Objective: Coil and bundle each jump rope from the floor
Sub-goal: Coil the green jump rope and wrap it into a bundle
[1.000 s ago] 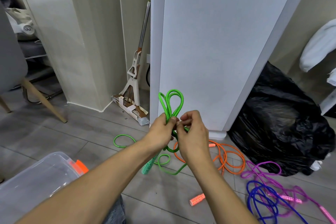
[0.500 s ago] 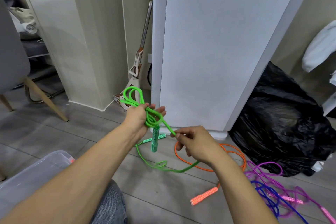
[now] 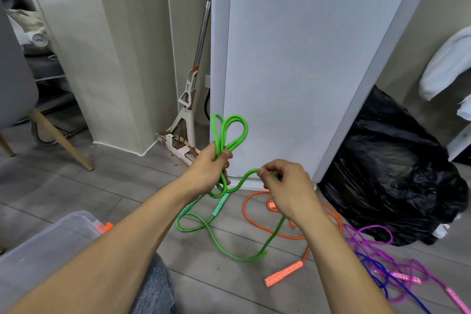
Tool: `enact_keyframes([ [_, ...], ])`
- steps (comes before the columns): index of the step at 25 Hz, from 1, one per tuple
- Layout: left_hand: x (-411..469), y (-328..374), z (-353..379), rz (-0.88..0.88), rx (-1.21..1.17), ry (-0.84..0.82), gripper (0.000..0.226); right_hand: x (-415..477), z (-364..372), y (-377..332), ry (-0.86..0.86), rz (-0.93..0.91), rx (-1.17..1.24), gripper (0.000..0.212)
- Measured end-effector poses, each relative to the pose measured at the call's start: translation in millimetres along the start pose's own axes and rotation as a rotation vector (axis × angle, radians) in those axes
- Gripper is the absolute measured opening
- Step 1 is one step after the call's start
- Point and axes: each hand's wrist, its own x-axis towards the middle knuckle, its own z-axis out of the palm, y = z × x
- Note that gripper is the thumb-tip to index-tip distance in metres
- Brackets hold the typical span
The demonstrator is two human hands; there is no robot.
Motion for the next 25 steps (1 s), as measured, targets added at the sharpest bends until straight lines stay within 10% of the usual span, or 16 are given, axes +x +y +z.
enact_keyframes([
  [17,-14,2,3,0.157,0.331,-0.484,0.025,0,8,1,0.059,0.033,0.116,0.02],
  [21,-1,-6,-10,0.174,0.6,-0.156,0.029,5,5,6,-0.116,0.059,0.086,0.015],
  [25,12,-5,-18,-0.018,0.292,0.336,0.028,11,-7,23,-0.164,0.178,0.015,0.015],
])
